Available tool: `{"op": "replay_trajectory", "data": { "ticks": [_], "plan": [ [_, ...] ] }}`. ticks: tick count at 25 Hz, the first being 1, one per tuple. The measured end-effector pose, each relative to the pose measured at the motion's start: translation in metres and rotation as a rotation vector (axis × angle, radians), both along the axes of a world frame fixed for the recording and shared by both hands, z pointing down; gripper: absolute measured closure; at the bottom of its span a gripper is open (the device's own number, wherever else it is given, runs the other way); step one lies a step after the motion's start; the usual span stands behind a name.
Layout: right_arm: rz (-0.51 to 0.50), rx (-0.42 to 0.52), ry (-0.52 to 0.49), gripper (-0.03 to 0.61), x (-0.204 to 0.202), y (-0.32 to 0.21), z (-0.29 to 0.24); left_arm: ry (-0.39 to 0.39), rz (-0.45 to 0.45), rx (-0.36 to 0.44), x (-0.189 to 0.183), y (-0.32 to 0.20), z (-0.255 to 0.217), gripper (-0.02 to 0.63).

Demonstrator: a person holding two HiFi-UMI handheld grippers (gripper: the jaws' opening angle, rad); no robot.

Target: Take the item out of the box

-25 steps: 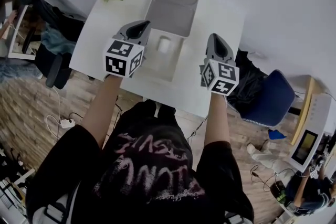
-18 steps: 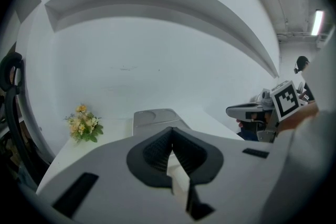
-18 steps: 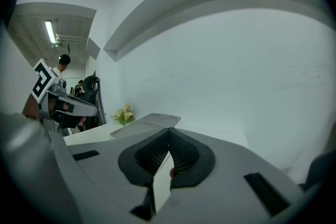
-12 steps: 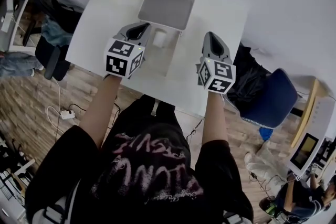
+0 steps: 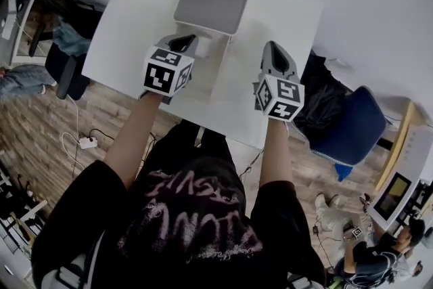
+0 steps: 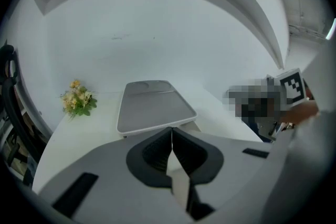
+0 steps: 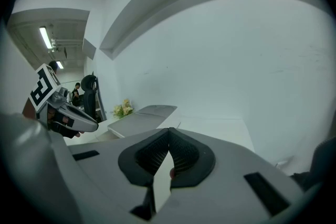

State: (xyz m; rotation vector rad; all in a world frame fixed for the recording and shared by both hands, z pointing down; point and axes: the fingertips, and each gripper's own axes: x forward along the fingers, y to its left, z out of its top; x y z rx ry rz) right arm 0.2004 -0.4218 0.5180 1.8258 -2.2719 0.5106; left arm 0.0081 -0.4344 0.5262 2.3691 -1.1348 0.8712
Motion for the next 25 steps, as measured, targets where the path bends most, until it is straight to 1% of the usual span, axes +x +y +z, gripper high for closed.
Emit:
{"op": "replay_trajectory", "data": {
  "ticks": [1,3,4,5,10,18,25],
  "plan": [
    [0.001,-0.003,0.0,0.569,0.002,0.001,0.001,-0.003,-0.004,-0.019,0.002,0.001,0.004,0.609],
    [0.001,-0.006,0.001,0.569,0.004,0.001,0.003,-0.006,-0.005,-0.069,0.006,0.004,0.014,0.537],
    [0.001,-0.008,0.001,0.569,0.005,0.002,0.005,-0.011,-0.007,-0.093,0.008,0.006,0.02,0.512],
    [0.001,-0.01,0.0,0.569,0.006,0.002,0.006,-0.018,-0.01,-0.111,0.009,0.007,0.025,0.509],
    [0.001,-0.024,-0.004,0.569,0.012,0.002,0.013,-0.04,-0.041,-0.18,0.012,0.007,0.041,0.454],
    [-0.012,-0.039,-0.006,0.569,0.016,-0.003,0.022,-0.071,-0.069,-0.295,0.017,0.009,0.071,0.397],
    [-0.013,-0.063,-0.005,0.569,0.018,-0.003,0.032,-0.111,-0.076,-0.334,0.017,0.006,0.088,0.382]
  ]
}}
